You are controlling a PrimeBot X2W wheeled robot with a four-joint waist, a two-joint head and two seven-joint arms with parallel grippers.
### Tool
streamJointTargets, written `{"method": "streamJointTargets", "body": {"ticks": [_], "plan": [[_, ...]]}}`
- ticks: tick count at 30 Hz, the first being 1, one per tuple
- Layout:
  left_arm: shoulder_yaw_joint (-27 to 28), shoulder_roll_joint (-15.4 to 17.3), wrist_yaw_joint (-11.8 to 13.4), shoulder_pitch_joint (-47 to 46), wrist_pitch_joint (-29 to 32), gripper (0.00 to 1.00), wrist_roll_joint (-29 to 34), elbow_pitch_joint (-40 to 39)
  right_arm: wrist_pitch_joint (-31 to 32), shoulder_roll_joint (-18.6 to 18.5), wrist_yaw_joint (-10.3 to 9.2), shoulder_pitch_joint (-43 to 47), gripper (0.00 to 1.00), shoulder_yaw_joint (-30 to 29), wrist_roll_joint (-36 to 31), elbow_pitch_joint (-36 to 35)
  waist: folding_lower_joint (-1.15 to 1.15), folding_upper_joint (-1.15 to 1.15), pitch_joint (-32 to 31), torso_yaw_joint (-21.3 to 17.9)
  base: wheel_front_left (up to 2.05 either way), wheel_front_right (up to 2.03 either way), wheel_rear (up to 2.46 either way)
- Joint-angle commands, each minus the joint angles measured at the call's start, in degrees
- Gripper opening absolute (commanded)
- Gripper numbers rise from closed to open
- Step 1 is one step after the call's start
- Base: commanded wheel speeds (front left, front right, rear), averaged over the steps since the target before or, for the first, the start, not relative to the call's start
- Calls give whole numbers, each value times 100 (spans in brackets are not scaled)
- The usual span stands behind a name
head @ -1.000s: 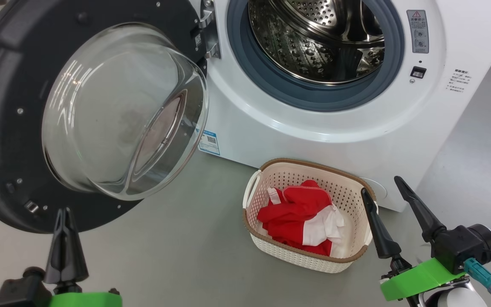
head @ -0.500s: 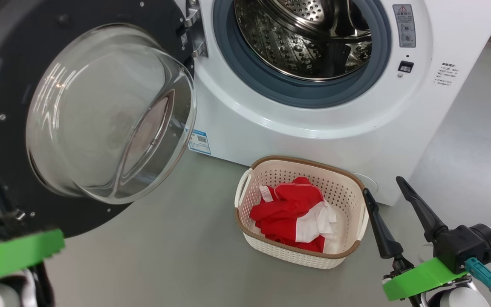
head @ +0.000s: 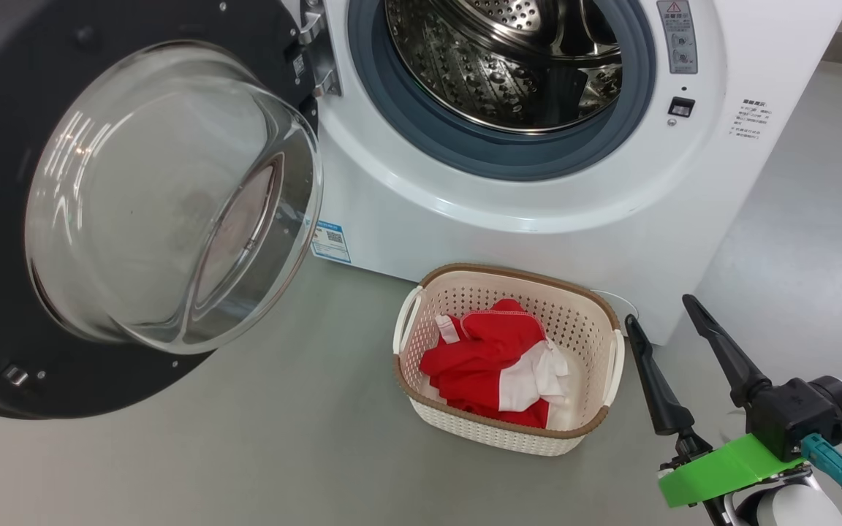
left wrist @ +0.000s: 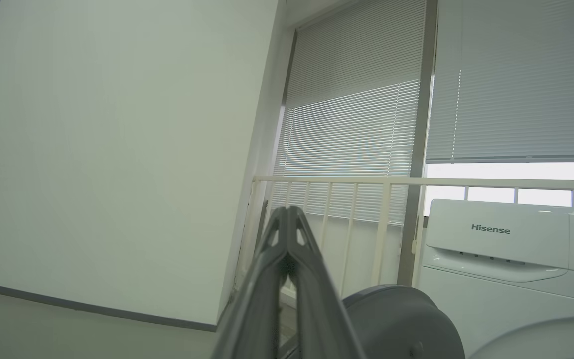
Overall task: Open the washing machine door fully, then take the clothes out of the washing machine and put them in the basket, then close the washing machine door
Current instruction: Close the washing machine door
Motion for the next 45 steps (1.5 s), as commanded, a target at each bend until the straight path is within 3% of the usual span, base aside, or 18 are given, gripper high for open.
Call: {"method": "streamJointTargets", "body": {"ticks": [1,7,12,22,35,45], "plan": [[314,344,-58,-307,-21,0,-116,216,-37,-75,20,-186,100,98,43,-130,0,0,-10,-17,0,0,0],[904,578,-270,-1072,37,0,-892,1747,-37,-75,20,-170,100,98,32,-122,0,0,-22,-65,0,0,0],[1181,742,-350,-1548,497,0,-1427,2646,-37,-86,20,-160,100,103,26,-113,0,0,-12,-82,0,0,0],[1729,1204,-413,-2371,2292,0,-2542,4211,-37,-71,20,-134,100,145,33,-92,0,0,-59,-179,0,0,0],[1571,1475,-814,-2410,3742,0,-2858,4754,-37,-78,20,-90,100,177,52,-111,0,0,-5,-334,0,0,0],[1537,1354,-981,-2210,4130,0,-3046,4741,-37,-34,20,-45,100,191,60,-114,0,0,21,-292,0,0,0]]}}
